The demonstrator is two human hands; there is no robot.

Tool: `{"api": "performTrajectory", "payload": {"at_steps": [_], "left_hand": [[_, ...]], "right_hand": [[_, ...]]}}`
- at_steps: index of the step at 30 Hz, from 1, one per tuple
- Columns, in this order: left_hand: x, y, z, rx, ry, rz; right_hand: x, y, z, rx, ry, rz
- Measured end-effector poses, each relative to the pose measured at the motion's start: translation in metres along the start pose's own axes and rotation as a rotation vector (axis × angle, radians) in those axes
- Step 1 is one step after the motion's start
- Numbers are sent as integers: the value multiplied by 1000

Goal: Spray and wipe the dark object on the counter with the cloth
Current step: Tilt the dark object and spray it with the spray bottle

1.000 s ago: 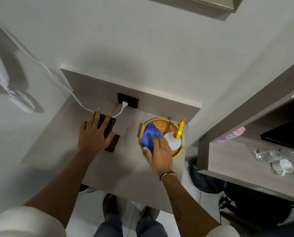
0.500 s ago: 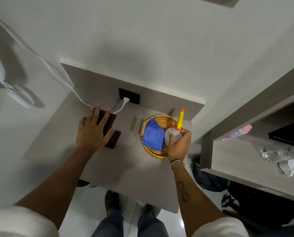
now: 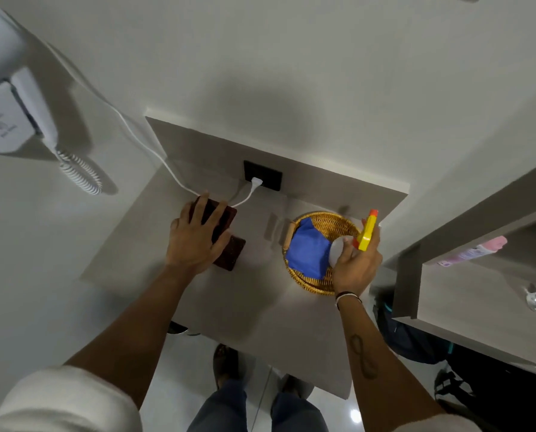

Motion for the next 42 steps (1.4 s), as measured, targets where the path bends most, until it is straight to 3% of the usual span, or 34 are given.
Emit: {"api": "performTrajectory", "payload": {"at_steps": [6,9,14,19,28,42], "left_hand": [[-10,-27,-8,-63,-5,132],[-18,-40,-11,-87,-3,201],[-24,-55,-20,-97,-10,320],[-23,-62,-22,-90,-11,380],[-24,-62,-24,-61,-36,358],[-29,-66,-24,-120,-97,393]], "right_hand": [[-9,-30,-8,-290,-87,33],[-9,-54,-2,-377,-377,-145],[14,-86,42,-183,-889,-490],[53,-101,73,-284,-1095,-445],[91,-129,82,-504,-1134,-140],[96,-120,83,-451,-1028,-123]]}}
Point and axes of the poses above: each hand's wrist, its own z-axis away from the middle knuckle, its own x-axis out of the palm, y = z × x, the point moved 2 cm from there along -z, towards the middle knuckle, and after that the axes turned 7 degrees about z, right-handed, at the moved point
